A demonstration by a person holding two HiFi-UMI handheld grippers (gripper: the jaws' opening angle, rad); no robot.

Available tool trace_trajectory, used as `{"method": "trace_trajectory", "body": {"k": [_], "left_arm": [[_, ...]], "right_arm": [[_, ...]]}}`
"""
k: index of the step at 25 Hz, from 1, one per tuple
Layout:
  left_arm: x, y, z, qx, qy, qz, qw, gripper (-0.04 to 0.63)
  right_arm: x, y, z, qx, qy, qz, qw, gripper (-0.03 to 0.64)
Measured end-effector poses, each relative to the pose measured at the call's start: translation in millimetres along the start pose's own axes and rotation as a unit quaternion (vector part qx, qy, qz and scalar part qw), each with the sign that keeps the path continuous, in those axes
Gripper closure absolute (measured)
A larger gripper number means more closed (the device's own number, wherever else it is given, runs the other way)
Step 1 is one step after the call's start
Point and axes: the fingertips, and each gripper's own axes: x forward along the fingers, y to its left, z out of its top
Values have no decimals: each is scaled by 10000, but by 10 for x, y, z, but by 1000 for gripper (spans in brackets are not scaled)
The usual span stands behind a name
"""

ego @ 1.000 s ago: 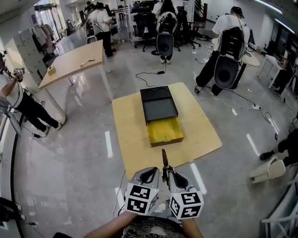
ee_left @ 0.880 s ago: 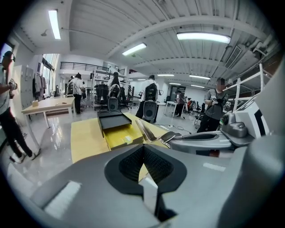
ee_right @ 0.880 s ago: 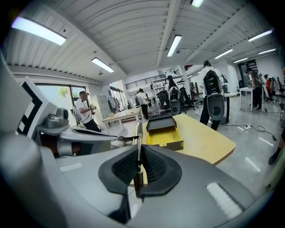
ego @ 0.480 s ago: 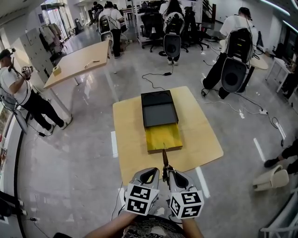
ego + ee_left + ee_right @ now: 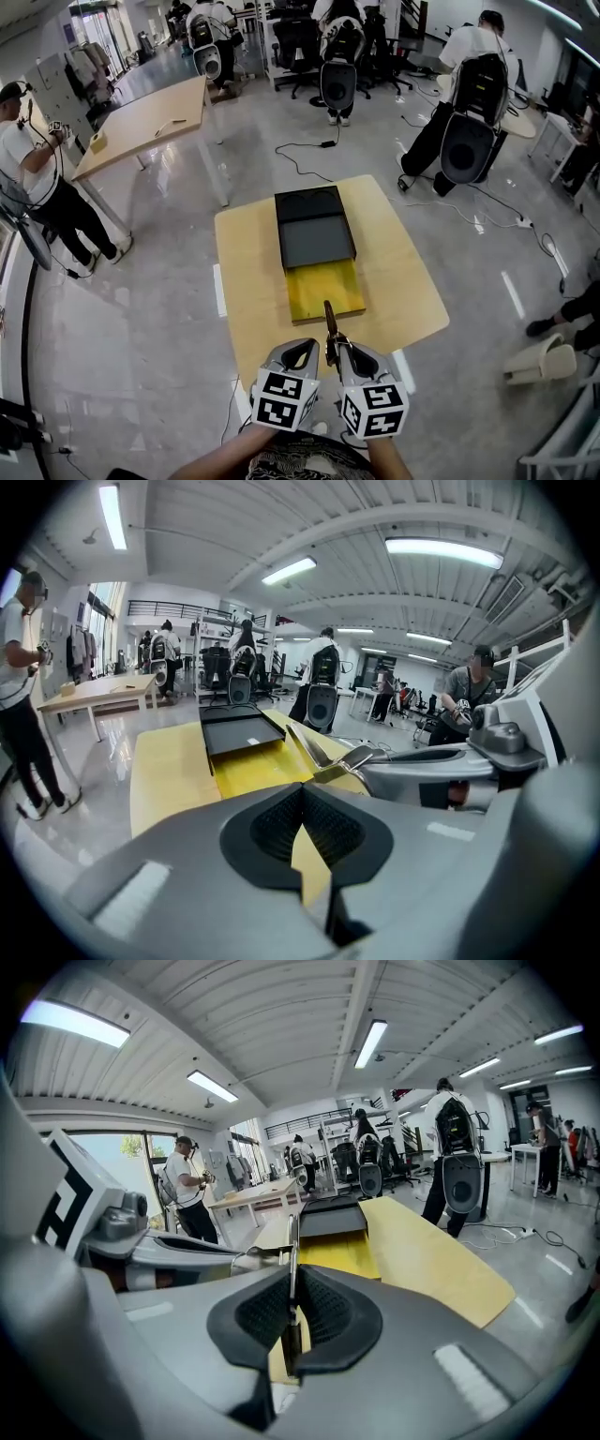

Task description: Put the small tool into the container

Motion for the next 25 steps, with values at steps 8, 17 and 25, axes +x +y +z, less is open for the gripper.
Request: {"method": "trace_trajectory", "body": {"k": [8, 17, 25], "left_arm": [[372, 1522, 383, -132, 118, -193, 9997, 589], [570, 3643, 710, -360, 88, -461, 9982, 588], [758, 4873, 804, -570, 68, -610, 9965, 589]], "right_arm": [[1418, 479, 572, -381, 340, -216, 9985, 607], [3289, 1460, 1063, -1470, 932, -378, 9840, 607], [4482, 1885, 1324, -2781, 1265, -609, 9502, 607]]}}
